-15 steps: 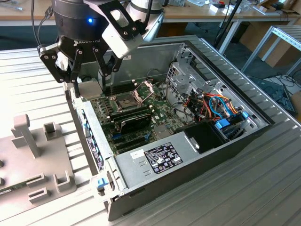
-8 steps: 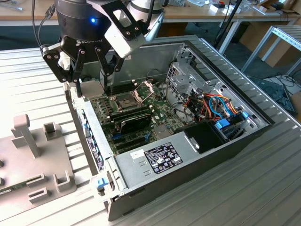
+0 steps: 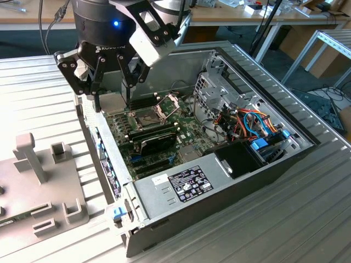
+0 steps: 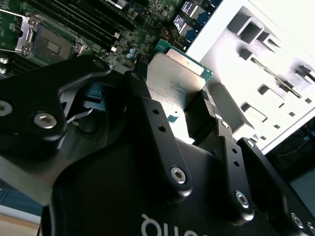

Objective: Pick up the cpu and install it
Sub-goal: 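Pick up the cpu and move it towards the insertion slot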

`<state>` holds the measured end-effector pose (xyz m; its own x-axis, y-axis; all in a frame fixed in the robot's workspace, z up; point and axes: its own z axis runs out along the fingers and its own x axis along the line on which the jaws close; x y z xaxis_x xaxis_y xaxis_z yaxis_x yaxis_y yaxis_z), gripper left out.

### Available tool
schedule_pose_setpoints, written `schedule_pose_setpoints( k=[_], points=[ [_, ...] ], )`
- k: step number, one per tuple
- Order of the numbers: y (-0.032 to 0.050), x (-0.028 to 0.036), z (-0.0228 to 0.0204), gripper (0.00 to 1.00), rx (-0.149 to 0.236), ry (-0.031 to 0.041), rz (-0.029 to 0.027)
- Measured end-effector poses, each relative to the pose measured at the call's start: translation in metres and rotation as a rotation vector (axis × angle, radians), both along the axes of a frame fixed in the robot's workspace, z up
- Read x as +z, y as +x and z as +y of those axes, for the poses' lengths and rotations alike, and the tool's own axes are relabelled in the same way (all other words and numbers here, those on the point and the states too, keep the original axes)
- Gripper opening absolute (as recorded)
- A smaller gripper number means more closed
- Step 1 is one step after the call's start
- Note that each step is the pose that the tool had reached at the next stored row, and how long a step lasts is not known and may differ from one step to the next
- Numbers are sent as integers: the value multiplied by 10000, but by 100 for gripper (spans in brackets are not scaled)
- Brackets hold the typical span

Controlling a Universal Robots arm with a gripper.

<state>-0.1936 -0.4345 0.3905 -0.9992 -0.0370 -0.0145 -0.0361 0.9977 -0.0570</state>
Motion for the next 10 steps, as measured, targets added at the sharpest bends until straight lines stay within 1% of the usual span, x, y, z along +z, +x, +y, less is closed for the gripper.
schedule_pose_setpoints(
  k=[8, 10],
  points=[
    [4, 0, 0, 55, 1, 0, 0],
    [17, 0, 1, 55, 3, 0, 0]
  ],
)
